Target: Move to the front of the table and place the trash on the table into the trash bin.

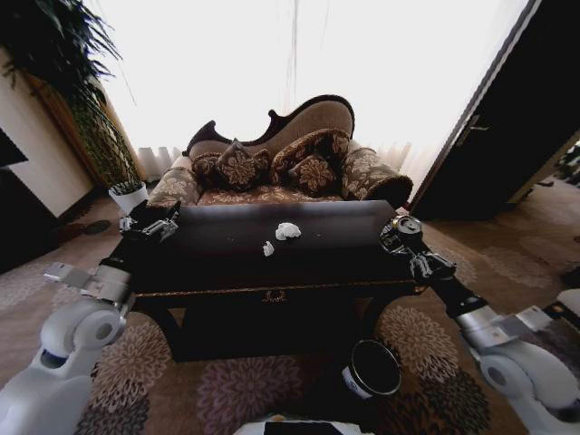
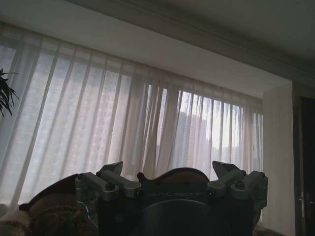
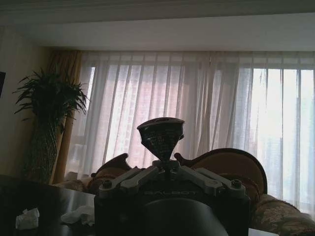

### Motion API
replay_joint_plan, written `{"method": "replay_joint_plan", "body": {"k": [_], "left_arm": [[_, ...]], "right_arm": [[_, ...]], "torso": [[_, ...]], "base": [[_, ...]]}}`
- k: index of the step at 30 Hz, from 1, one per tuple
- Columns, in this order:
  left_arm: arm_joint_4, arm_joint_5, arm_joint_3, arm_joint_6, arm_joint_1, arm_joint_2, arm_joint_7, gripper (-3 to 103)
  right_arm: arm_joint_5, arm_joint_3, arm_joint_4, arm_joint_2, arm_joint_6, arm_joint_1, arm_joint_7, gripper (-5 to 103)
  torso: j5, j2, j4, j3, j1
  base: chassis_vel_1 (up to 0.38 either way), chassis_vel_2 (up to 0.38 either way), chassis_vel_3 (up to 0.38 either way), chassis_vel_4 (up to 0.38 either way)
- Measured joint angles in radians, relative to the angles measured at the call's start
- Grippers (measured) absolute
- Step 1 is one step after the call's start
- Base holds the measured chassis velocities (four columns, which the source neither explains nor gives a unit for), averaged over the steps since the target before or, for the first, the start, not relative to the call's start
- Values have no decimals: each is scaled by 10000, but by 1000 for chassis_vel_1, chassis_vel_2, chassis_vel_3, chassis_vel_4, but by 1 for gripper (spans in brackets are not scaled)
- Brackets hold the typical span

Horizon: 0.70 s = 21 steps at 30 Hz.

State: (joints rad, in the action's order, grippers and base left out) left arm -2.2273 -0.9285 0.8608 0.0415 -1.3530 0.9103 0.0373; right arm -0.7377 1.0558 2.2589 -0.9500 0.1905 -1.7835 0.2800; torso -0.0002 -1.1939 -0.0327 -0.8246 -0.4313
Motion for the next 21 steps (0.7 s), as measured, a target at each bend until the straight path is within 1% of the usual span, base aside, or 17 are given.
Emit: {"method": "replay_joint_plan", "body": {"k": [3, 4, 5, 8, 9, 11, 13, 14, 15, 18, 19, 21], "left_arm": [[-265, 0, 482, -5, -437, 176, 1, 100], [-383, 0, 712, -12, -621, 268, 5, 100], [-383, 0, 712, -12, -621, 268, 5, 100], [-356, -1, 686, -16, -521, 300, 14, 100], [-356, -1, 686, -16, -521, 300, 14, 100], [-258, 1, 550, -16, -359, 286, 18, 100], [-171, 7, 435, -15, -170, 221, 18, 100], [-171, 7, 435, -15, -170, 221, 18, 100], [-126, 4, 378, -8, -47, 177, 18, 100], [-13, -25, 294, 7, 171, 131, 17, 100], [-13, -25, 294, 7, 171, 131, 17, 100], [26, -53, 284, 7, 183, 219, 16, 100]], "right_arm": [[346, -185, -25, -138, 302, -181, 20, 0], [617, -312, -89, -305, 563, -417, 44, 0], [617, -312, -89, -305, 563, -417, 44, 0], [1368, -428, -394, -1015, 1237, -896, 137, 0], [1368, -428, -394, -1015, 1237, -896, 137, 0], [1634, -509, -623, -1469, 1476, -1020, 139, 0], [1759, -519, -837, -1719, 1600, -1057, 173, 0], [1759, -519, -837, -1719, 1600, -1057, 173, 0], [1795, -519, -1007, -1786, 1711, -1085, 308, 0], [1817, -527, -1821, -1727, 2490, -1235, 1353, 0], [1817, -527, -1821, -1727, 2490, -1235, 1353, 0], [1620, -581, -2286, -1666, 2857, -1330, 1889, 0]], "torso": [[2, 0, 4, 0, 0], [2, -1, 17, 0, 1], [2, -1, 17, 0, 1], [2, 0, 0, 1, 1], [2, 0, 0, 1, 1], [2, 0, 1, 0, 1], [2, 0, 3, 0, 0], [2, 0, 3, 0, 0], [3, 0, 2, 0, -1], [2, 0, 2, 0, -1], [2, 0, 2, 0, -1], [1, 1, 3, 0, -1]], "base": [[0, 0, 0, 0], [0, 0, 0, 0], [0, 0, 0, 0], [0, 0, 0, 0], [0, 0, 0, 0], [0, 0, 0, 0], [0, 0, 0, 0], [0, 0, 0, 0], [0, 0, 0, 0], [0, 0, 0, 0], [0, 0, 0, 0], [0, 0, 0, 0]]}}
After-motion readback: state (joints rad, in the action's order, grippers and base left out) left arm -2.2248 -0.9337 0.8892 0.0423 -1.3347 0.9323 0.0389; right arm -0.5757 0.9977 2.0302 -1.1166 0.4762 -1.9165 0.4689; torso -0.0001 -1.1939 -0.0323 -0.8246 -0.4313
